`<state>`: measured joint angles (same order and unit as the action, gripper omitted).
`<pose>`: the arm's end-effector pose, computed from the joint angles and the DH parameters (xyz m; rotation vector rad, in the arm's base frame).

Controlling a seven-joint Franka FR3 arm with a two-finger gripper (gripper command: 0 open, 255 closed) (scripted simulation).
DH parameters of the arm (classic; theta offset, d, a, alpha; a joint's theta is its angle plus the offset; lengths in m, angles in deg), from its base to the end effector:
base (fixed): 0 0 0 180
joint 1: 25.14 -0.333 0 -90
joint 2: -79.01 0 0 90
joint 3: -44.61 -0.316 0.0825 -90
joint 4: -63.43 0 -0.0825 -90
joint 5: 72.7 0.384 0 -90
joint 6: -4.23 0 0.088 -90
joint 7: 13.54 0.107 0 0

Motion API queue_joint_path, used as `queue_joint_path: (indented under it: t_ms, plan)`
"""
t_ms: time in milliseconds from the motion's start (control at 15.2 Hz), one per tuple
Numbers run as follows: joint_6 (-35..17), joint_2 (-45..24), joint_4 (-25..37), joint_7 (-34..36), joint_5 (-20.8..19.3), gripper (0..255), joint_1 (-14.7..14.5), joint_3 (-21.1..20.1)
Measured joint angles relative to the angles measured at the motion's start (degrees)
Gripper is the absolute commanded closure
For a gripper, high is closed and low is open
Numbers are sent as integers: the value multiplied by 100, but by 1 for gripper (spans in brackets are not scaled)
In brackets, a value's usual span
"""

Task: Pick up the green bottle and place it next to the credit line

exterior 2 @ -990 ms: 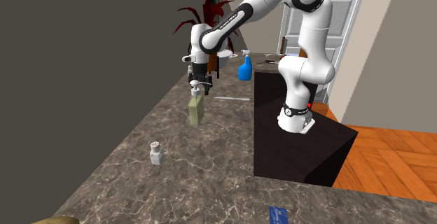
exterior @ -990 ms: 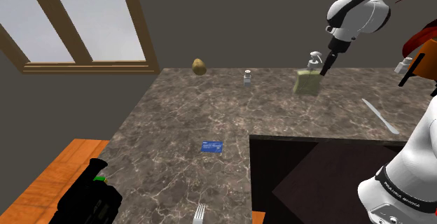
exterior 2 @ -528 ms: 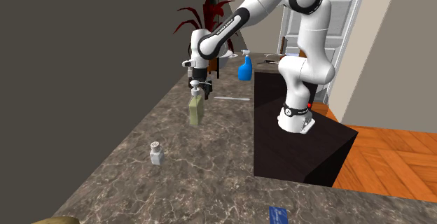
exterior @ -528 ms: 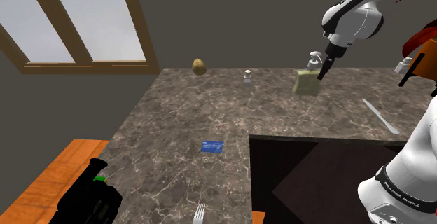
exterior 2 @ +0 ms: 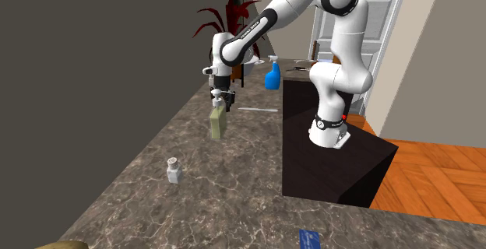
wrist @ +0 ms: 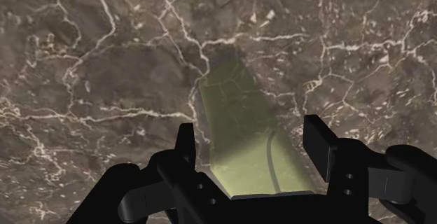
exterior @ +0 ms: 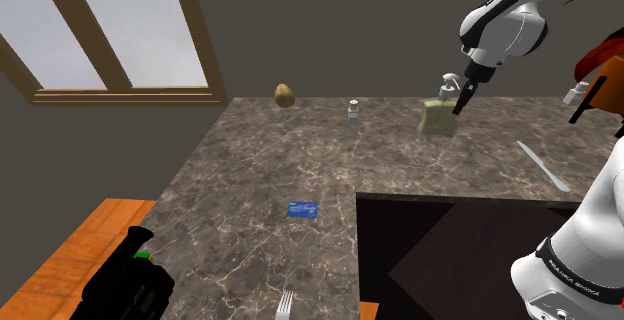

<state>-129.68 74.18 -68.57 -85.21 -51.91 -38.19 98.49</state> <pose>0.3940 -0.3325 0.3241 -2.9894 -0.4294 -0.2342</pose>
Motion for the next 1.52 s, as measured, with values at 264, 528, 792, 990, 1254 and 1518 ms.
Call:
queue_joint_path:
  t_ms: [264,528,792,990,1254,1518]
  plan:
    - [-1,-4,1,-5,5,255,2,0]
    - [69,113,22,121,-151,255,-28,26]
    - [272,441,98,460,-571,255,-74,63]
    - [451,609,206,634,-791,255,-72,65]
    - [711,898,336,921,-1131,255,-57,20]
    - [990,1201,460,1199,-1452,255,-14,-71]
